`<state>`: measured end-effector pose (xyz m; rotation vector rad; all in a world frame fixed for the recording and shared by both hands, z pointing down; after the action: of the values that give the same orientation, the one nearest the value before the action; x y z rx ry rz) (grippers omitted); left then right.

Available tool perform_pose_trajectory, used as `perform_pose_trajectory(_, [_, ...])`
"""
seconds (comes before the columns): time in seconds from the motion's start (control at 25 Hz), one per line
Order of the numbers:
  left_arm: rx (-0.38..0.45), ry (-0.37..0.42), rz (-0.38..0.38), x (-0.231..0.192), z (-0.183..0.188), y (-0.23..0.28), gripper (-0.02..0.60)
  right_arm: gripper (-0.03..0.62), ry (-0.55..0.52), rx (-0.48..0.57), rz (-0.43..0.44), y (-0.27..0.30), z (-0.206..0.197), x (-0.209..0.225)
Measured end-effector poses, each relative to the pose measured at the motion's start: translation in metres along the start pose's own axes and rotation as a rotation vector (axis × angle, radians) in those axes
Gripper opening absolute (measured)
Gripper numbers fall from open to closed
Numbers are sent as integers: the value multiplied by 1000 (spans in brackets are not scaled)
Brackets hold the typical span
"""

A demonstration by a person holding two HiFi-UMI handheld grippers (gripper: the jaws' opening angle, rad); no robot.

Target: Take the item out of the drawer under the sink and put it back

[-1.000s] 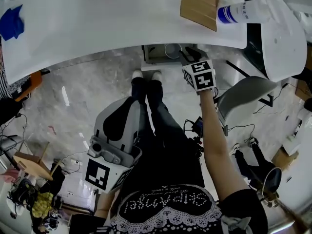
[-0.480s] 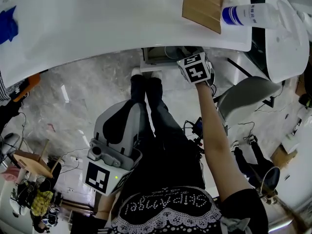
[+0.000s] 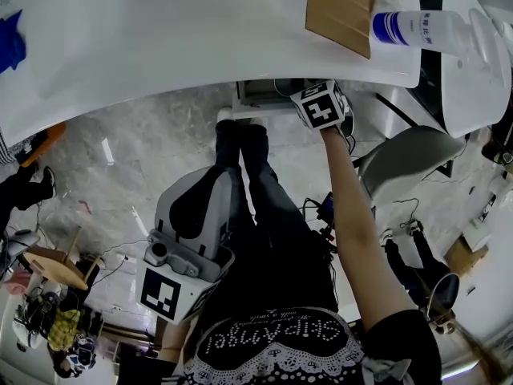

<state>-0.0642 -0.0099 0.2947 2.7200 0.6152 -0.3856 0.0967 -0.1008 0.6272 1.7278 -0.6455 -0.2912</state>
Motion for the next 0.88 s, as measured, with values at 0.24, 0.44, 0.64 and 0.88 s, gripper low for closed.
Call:
perform_pose_trajectory(0.24, [-10,-20,16,-4,-2,2,5,77,-38,-43,1,7,-3,-3])
perform_pose_trajectory(0.44, [-4,-14,6,-4,-2,1,5,36,-28,-28,16,6,1,-3])
perform_pose_trajectory(0.64, [-5,-15,0,-2,-2,0,5,28,-20,-11,36,5,6,-7])
perform_pose_trajectory(0.88, [4,-1,-1,-1,0,-2,5,26,-29,-8,41,-2,7,-9])
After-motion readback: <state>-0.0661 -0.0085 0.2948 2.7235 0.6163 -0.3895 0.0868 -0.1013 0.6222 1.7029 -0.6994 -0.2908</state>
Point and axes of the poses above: the fingertips, and each gripper's own axes: y forward along the fingers, x to its right, z out of its top, the point moved 1 cm from there along -y, backward along the fingers, and after that the axes turned 13 degrees about y, right-handed, at the moved point
